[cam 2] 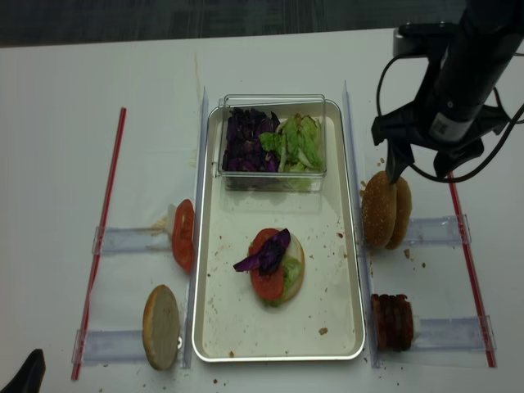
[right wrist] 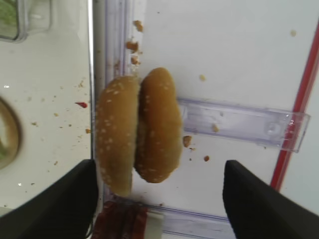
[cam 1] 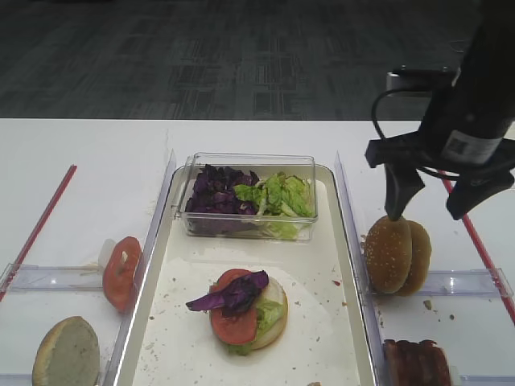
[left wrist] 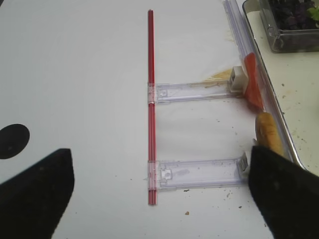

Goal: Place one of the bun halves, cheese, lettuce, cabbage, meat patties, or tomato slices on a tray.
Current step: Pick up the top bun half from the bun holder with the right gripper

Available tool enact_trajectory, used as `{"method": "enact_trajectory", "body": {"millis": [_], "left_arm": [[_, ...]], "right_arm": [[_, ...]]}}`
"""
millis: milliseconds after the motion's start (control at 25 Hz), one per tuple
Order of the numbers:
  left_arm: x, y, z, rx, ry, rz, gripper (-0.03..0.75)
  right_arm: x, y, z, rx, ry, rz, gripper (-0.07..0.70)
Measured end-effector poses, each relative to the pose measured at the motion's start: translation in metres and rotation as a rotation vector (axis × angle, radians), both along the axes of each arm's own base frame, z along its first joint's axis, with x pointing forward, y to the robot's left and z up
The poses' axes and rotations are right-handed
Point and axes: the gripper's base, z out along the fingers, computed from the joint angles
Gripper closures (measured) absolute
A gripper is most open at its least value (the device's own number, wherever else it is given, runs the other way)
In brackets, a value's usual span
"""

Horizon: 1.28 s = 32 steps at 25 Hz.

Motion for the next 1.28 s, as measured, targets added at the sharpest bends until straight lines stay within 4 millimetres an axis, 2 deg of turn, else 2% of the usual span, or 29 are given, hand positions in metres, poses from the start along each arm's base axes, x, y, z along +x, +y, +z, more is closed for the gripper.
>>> {"method": "enact_trajectory", "body": {"millis": [200,360,1280], "left_arm": [[0.000,0.000,0.000,0.000,0.000,0.000,0.030],[0.000,0.000,0.000,0.000,0.000,0.000,0.030],[0.000,0.000,0.000,0.000,0.000,0.000,0.030]], "right_arm": [[-0.007,0.031,0.000,0.028,-0.018,0.039,0.073],[-0.010,0.042,-0.001,0.048,-0.015,0.042,0.073],[0.000,0.045,-0.028,0.020,0.045,0.055,0.073]]}}
